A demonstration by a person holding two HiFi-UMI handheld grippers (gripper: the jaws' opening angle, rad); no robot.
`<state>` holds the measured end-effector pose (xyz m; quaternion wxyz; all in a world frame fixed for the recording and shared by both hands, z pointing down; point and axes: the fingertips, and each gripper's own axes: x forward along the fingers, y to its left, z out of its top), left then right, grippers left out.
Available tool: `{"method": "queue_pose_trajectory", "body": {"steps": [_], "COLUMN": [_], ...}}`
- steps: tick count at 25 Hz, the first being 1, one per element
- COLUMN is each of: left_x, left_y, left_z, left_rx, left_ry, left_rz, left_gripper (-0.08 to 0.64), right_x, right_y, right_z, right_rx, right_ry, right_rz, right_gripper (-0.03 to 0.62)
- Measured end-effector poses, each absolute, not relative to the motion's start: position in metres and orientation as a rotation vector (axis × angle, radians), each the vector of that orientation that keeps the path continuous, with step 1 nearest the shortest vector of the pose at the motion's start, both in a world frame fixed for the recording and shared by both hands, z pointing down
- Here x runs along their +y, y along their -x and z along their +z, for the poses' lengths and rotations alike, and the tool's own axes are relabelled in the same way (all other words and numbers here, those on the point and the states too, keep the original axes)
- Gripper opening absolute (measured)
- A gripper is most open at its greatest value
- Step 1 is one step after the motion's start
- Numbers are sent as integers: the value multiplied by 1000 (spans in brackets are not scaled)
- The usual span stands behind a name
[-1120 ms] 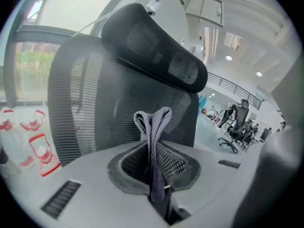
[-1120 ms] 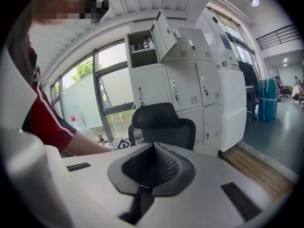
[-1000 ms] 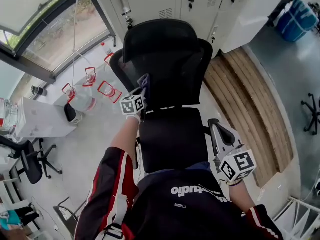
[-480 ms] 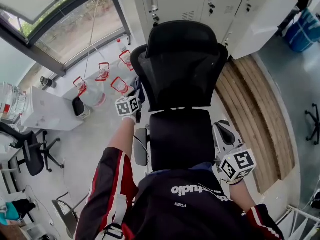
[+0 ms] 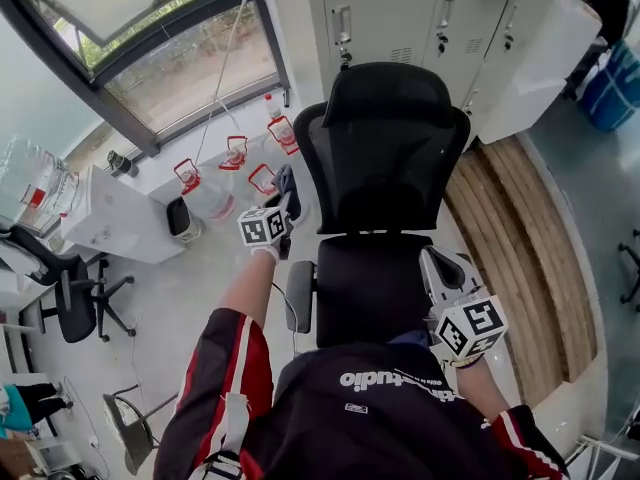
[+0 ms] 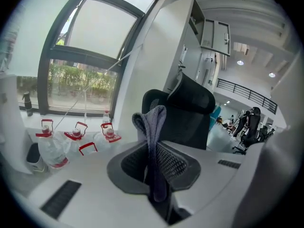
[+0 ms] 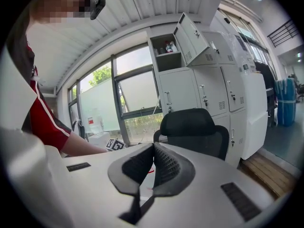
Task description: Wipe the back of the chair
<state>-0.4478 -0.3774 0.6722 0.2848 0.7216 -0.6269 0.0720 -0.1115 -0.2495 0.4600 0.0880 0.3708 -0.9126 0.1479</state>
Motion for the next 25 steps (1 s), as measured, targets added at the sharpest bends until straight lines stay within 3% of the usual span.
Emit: {"method": "queue_pose_trajectory", "body": {"steps": [10, 25], "left_x": [-370, -433], "left_y": [395, 173], "left_z": [671, 731], "left_rx": [-1610, -1313], "left_ry": [-2003, -2121], "left_rz": [211, 261], "left_gripper": [54, 54], "right_x": [-243, -283], "right_y": [81, -55], "right_z": [455, 486], "right_rx": [-2723, -2597], "right_ry": [-1176, -1382], "right_rz": [426, 517], "right_gripper": [14, 14]}}
